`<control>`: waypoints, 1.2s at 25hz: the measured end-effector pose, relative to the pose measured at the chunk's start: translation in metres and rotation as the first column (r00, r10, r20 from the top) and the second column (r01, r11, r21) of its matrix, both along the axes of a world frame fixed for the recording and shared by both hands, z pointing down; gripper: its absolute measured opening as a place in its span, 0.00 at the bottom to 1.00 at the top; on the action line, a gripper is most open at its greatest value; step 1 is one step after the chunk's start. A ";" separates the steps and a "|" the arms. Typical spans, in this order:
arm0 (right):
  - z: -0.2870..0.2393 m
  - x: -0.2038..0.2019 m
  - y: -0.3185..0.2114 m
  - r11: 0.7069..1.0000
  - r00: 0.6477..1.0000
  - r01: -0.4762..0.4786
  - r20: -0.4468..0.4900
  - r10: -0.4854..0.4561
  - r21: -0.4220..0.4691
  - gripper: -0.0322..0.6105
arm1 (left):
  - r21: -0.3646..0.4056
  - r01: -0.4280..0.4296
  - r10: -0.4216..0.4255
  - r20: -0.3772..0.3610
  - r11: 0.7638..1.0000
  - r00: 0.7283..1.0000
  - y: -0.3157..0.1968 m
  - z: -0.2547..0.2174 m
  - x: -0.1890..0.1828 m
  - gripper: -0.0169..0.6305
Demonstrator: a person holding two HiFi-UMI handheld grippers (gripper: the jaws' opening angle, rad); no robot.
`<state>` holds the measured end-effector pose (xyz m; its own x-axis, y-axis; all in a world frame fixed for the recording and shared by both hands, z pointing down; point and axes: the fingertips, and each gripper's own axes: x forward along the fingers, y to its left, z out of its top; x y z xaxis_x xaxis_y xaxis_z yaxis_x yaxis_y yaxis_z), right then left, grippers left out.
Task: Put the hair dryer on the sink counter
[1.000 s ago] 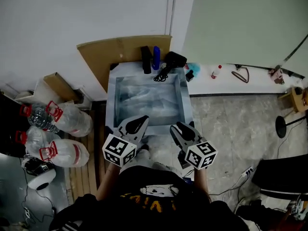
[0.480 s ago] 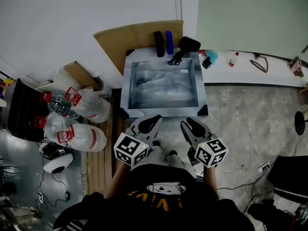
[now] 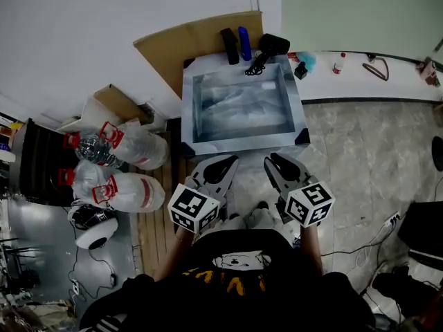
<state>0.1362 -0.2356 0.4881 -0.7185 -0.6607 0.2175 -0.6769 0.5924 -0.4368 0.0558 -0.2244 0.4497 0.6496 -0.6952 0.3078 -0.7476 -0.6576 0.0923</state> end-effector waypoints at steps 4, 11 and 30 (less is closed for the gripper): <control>-0.006 -0.020 0.011 1.000 1.000 -0.027 -0.003 0.027 0.005 0.14 | 0.001 -0.009 0.009 -0.005 1.000 1.000 0.016 -0.003 -0.019 0.04; -0.010 -0.063 0.047 0.997 0.997 -0.073 -0.011 0.073 0.023 0.10 | 0.000 -0.013 0.013 -0.028 1.000 1.000 0.049 -0.001 -0.059 0.04; -0.012 -0.103 0.109 0.990 0.989 -0.123 -0.075 0.128 0.062 0.07 | 0.081 -0.074 0.080 -0.077 0.994 0.994 0.102 -0.010 -0.095 0.04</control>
